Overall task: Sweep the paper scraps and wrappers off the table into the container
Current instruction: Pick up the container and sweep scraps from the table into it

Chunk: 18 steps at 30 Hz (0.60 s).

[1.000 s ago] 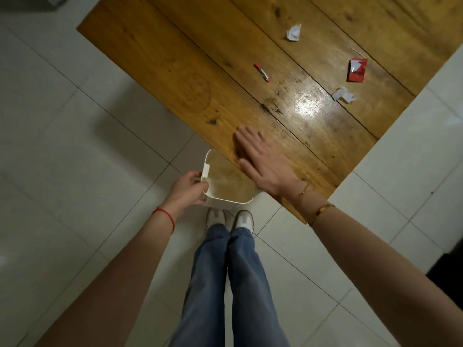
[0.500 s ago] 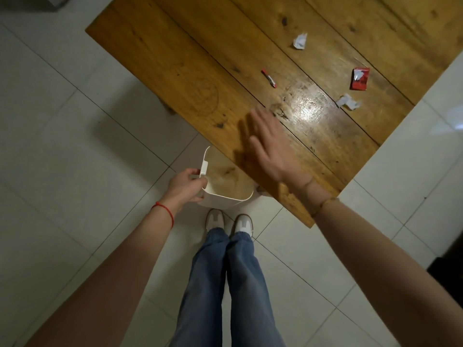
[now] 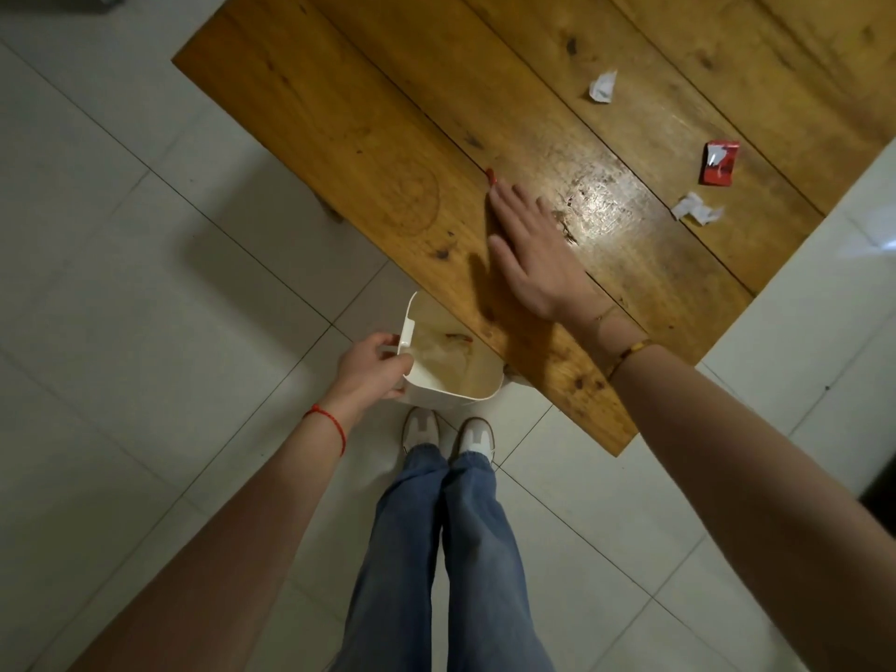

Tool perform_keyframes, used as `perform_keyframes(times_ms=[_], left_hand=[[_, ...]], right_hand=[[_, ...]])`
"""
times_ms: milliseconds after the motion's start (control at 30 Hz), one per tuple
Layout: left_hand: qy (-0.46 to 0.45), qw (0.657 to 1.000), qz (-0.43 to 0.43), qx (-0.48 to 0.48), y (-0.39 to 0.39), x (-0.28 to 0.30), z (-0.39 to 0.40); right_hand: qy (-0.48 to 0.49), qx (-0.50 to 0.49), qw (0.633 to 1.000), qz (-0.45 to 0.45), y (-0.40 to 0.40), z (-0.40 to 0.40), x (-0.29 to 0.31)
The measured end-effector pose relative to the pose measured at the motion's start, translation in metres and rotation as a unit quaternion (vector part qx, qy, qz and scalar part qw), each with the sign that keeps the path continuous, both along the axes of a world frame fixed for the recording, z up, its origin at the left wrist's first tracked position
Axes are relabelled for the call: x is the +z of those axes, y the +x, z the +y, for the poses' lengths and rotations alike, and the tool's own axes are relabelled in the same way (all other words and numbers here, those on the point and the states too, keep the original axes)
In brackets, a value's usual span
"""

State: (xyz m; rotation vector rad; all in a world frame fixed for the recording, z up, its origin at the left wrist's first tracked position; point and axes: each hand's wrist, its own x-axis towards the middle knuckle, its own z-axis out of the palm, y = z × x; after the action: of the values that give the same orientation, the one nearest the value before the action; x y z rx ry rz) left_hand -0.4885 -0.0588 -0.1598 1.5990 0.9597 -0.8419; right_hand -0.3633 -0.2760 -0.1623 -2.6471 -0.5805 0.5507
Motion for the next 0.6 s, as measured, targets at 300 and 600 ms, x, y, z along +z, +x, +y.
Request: perform_keyframes(times_ms=[300, 600], left_hand=[[0.004, 1.0, -0.009, 0.009, -0.01, 0.009, 0.001], [0.006, 1.0, -0.007, 0.016, -0.045, 0.03, -0.016]], right_hand=[[0.016, 0.173, 0.984, 0.045, -0.111, 0.007, 0.0], [0.064, 0.131, 0.988, 0.059, -0.149, -0.007, 0.021]])
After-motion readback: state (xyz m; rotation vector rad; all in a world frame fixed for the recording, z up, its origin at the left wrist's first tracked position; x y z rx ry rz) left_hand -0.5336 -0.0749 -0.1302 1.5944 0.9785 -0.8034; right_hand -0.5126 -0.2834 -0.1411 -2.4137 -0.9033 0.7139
